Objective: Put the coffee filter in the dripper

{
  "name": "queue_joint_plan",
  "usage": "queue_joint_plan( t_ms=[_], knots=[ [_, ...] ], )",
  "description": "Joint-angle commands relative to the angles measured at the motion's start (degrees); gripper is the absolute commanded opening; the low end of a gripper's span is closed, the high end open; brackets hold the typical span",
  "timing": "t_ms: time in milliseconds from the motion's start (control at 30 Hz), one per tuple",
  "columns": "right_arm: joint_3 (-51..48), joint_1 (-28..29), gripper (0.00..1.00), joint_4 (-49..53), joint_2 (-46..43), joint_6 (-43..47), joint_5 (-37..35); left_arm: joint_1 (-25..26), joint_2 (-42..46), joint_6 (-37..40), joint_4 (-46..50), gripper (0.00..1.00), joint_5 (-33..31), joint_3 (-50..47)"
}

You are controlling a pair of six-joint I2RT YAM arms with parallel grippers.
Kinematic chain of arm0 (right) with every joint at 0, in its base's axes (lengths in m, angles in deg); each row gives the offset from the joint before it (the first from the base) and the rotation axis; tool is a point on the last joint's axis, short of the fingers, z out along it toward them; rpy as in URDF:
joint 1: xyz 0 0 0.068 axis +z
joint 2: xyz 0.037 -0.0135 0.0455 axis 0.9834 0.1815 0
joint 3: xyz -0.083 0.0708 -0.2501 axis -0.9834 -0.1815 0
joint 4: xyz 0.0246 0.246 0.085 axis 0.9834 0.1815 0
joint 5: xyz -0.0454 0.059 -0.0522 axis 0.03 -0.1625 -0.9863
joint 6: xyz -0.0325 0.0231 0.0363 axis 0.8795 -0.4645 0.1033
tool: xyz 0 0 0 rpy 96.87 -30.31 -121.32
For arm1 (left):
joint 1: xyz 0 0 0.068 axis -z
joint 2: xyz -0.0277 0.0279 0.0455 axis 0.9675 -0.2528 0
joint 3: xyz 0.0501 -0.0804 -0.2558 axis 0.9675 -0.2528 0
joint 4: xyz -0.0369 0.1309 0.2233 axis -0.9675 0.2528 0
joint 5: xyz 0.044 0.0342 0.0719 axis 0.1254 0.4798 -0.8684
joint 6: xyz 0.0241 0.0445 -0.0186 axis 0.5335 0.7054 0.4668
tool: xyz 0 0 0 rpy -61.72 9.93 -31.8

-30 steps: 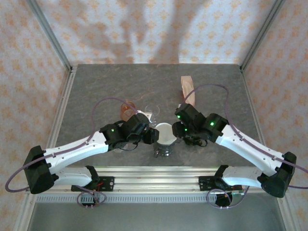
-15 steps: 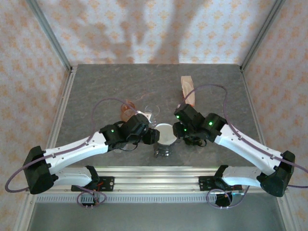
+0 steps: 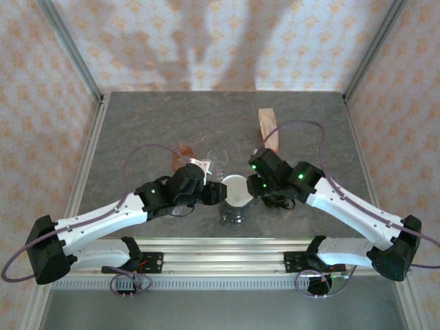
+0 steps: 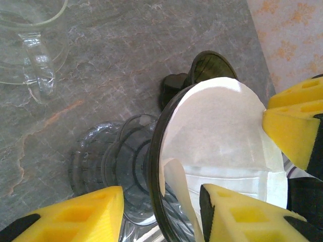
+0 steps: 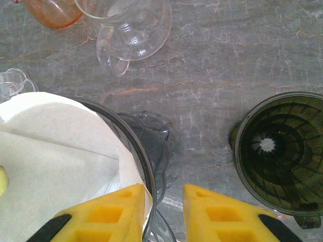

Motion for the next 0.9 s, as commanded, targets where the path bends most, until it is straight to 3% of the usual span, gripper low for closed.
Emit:
queue_joint_plan(
  t_ms=[0, 167, 433, 567, 867],
  knots=[
    [-0.46, -0.10, 0.26, 0.24, 0.18, -0.79, -1.00, -0.33, 1.37, 0.06, 0.85, 0.35, -1.82, -0.32],
    [-0.44, -0.11, 0.26, 0.41, -0.06, -0.97, -1.09, -0.33, 0.88, 0.03, 1.46, 0.26, -1.81, -0.41],
    [-0.68, -0.10, 0.25, 0.34, 0.00, -1.28, -1.09, -0.31, 0.94, -0.53, 0.93, 0.22, -1.51, -0.95],
    [-0.69, -0.10, 0.27, 0.29, -0.13, -1.45, -0.74, -0.33, 1.28, -0.76, 0.95, 0.34, -1.66, -1.18],
    [-0.42, -0.10, 0.52, 0.44, -0.98, -1.77, -0.99, -0.33, 3.29, -1.09, 0.91, 0.48, -2.36, -1.37]
  ],
)
